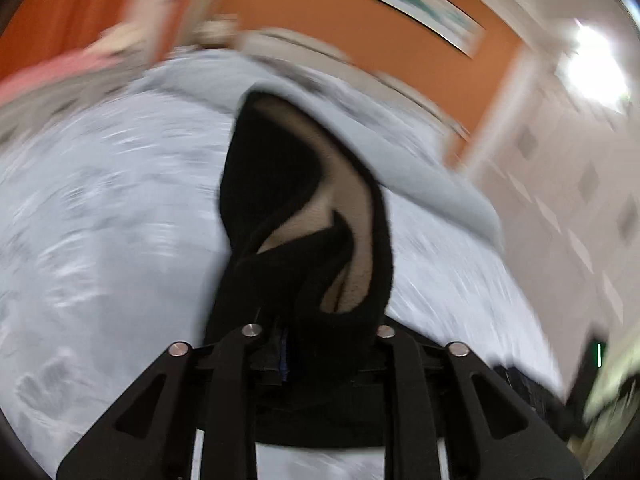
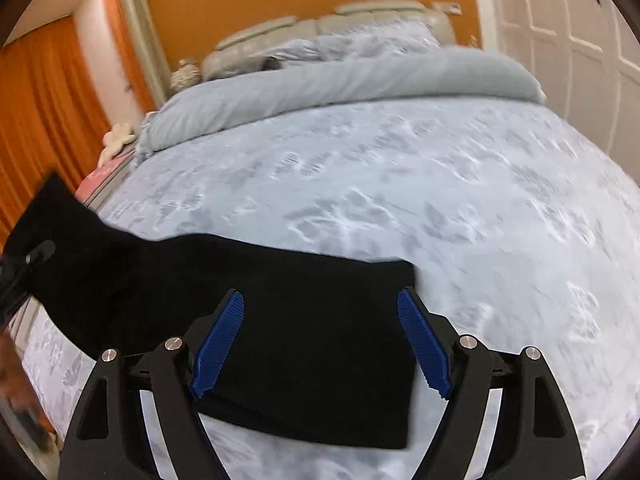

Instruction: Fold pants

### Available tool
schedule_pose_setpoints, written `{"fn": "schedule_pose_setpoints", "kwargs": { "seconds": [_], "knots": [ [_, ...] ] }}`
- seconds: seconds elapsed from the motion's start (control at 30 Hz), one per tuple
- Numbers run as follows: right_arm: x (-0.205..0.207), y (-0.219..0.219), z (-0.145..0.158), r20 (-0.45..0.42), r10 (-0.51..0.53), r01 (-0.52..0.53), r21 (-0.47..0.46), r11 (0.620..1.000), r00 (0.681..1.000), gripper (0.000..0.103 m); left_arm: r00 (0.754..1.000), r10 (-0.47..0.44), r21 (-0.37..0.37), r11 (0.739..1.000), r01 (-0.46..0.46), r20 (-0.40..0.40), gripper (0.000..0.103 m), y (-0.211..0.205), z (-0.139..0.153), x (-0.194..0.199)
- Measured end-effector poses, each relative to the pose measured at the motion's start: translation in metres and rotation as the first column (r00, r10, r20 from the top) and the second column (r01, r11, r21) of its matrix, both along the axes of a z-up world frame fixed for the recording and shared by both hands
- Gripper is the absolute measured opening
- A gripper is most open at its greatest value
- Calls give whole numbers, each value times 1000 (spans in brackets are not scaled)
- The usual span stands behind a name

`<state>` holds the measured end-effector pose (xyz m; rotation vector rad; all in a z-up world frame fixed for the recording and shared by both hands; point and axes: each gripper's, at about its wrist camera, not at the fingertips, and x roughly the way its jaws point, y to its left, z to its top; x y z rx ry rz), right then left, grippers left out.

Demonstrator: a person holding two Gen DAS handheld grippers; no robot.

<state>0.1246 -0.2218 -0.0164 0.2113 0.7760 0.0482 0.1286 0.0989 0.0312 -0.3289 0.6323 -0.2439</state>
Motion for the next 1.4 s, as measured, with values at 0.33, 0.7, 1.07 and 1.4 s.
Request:
{"fn": "schedule_pose_setpoints", "kwargs": {
  "seconds": [0.33,0.7,1.07,1.4],
  "knots": [
    [-8,-8,-33,-130,114,-107,61,992,985,78,952,-202,238,937,256,-229,39,-87,-83,-33],
    [25,29,-65,-232,256,-115,490,864,939,78,966,-176,187,959,211,-188,98,-43,-71,-41],
    [33,86,-59,-202,295,-222,318,922,934,18,996,20,268,964,5,-92,98,26,-51,-49],
    [67,-9,-68,-304,-15,24,26,999,953,37,985,83,313,949,-33,-148,98,29,-68,-29]
  ]
}}
